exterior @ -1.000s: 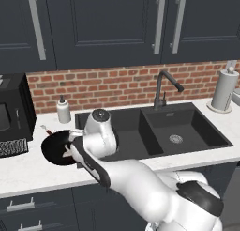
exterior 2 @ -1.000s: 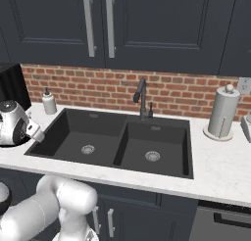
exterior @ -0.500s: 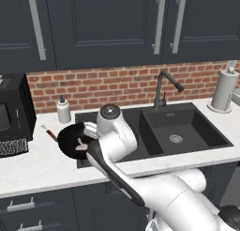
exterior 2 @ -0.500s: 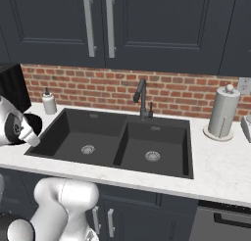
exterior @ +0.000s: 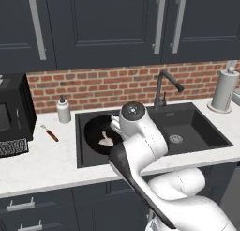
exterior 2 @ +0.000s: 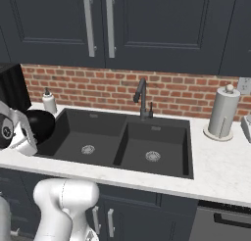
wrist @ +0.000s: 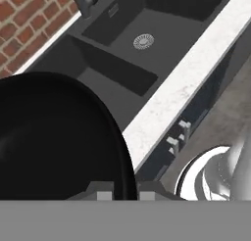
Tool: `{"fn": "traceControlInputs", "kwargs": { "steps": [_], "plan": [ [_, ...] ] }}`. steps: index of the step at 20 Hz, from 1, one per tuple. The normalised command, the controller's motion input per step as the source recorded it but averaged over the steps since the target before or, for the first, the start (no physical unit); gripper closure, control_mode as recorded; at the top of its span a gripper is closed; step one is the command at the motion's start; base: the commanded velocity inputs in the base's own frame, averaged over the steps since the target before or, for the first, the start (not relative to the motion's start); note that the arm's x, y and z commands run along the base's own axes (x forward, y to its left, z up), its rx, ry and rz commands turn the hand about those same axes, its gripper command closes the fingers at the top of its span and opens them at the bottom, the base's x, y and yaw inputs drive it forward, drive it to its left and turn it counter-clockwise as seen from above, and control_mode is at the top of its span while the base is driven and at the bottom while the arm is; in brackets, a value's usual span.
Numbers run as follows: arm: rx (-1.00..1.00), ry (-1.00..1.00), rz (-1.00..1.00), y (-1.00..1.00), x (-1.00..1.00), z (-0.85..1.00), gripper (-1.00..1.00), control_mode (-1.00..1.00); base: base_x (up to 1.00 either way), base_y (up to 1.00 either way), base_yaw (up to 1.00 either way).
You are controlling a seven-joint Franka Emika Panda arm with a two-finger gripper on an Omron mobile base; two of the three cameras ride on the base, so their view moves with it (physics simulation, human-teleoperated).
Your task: Pick the garlic from the sink and place it in the bowl. Then pick the bowl and place it in the microwave. Then close the microwave door and press the start button.
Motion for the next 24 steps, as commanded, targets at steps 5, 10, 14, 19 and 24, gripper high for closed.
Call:
{"fn": "traceControlInputs", "kwargs": {
  "steps": [5,10,14,19,24],
  "plan": [
    [0.04,0.00,-0.27,-0.79,-0.56,0.89,1.00,-1.00,0.00,0.00,0.00],
    [0.03,0.03,-0.22,-0.65,-0.62,0.98,1.00,-1.00,0.00,0.00,0.00],
    [0.02,0.08,-0.15,-0.74,-0.60,0.90,1.00,-1.00,0.00,0.00,0.00],
    [0.00,0.09,-0.10,-0.65,-0.44,0.64,1.00,-1.00,0.00,0.00,0.00],
    [0.00,-0.10,0.00,-0.13,-0.42,-0.07,1.00,-1.00,0.00,0.00,0.00]
  ]
}}
